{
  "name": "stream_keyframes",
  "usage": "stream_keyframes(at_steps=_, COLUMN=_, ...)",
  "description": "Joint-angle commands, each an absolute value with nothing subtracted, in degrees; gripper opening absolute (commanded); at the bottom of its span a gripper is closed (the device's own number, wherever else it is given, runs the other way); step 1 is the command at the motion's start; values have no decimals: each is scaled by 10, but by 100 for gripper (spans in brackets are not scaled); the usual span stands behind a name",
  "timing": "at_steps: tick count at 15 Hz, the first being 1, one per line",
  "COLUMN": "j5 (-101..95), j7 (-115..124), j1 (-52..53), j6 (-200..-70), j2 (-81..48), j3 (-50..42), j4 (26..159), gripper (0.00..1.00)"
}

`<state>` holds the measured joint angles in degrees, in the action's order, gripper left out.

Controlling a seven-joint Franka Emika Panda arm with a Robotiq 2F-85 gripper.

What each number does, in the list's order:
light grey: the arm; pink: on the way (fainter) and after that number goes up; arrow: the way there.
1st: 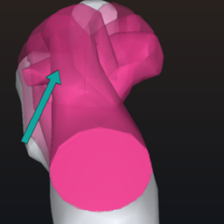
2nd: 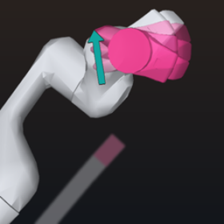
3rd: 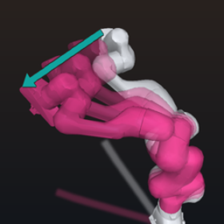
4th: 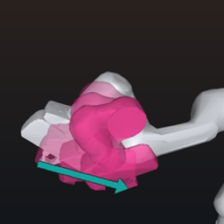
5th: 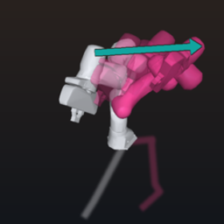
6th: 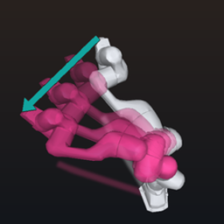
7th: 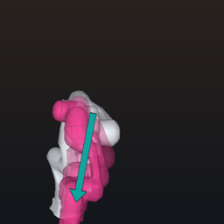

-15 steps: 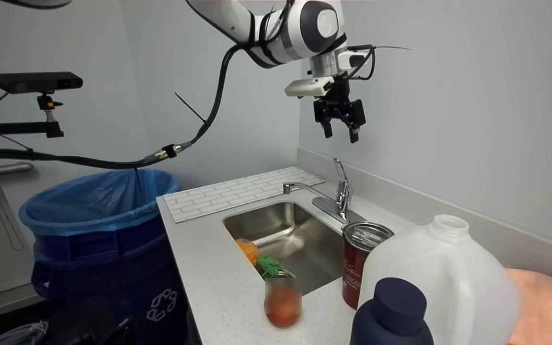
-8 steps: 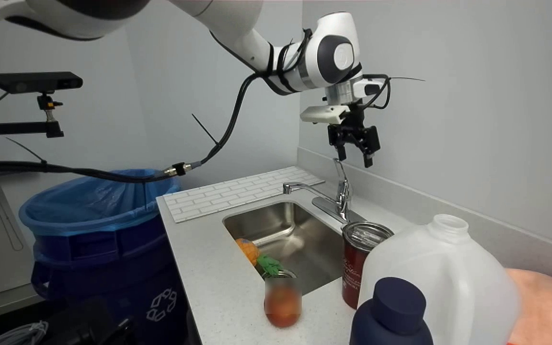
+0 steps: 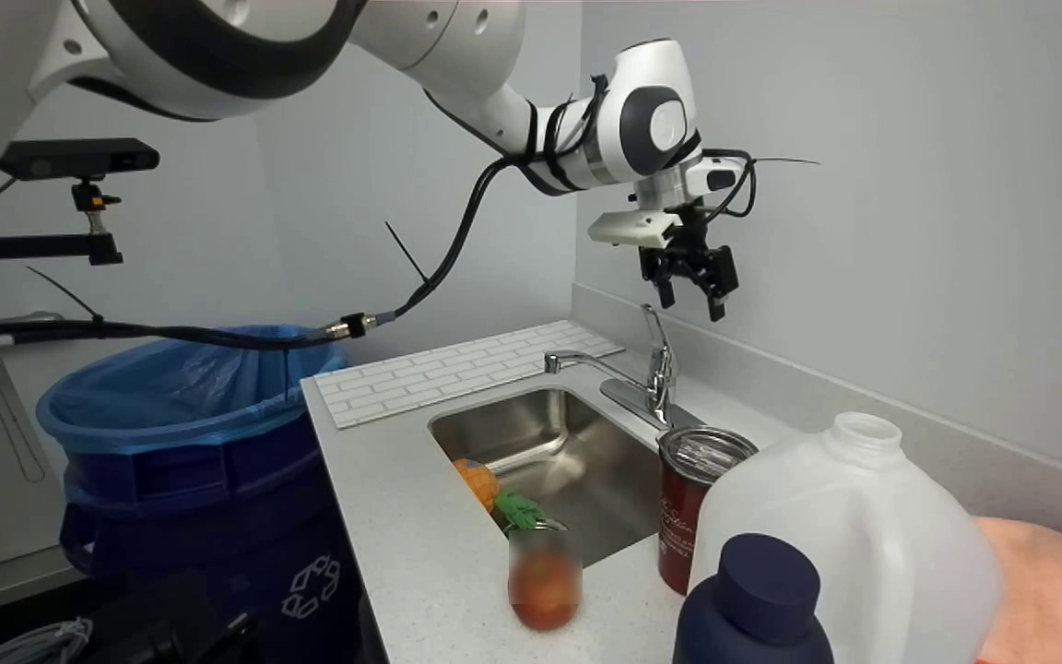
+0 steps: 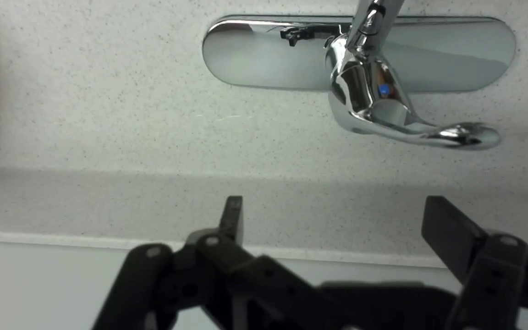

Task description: Push the faucet handle downwards.

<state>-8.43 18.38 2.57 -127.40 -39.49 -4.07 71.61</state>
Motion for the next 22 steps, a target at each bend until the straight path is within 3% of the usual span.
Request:
stream_keyframes(at_steps=1, j5=-69, j7=166, j1=23, j6=-1258, j2=-413, j3=-42, j4=694, gripper=100)
stream_keyframes(at_steps=22, j5=-66, j7=149, j1=21, j6=-1225, j2=-354, j3=-42, j4=844, gripper=100)
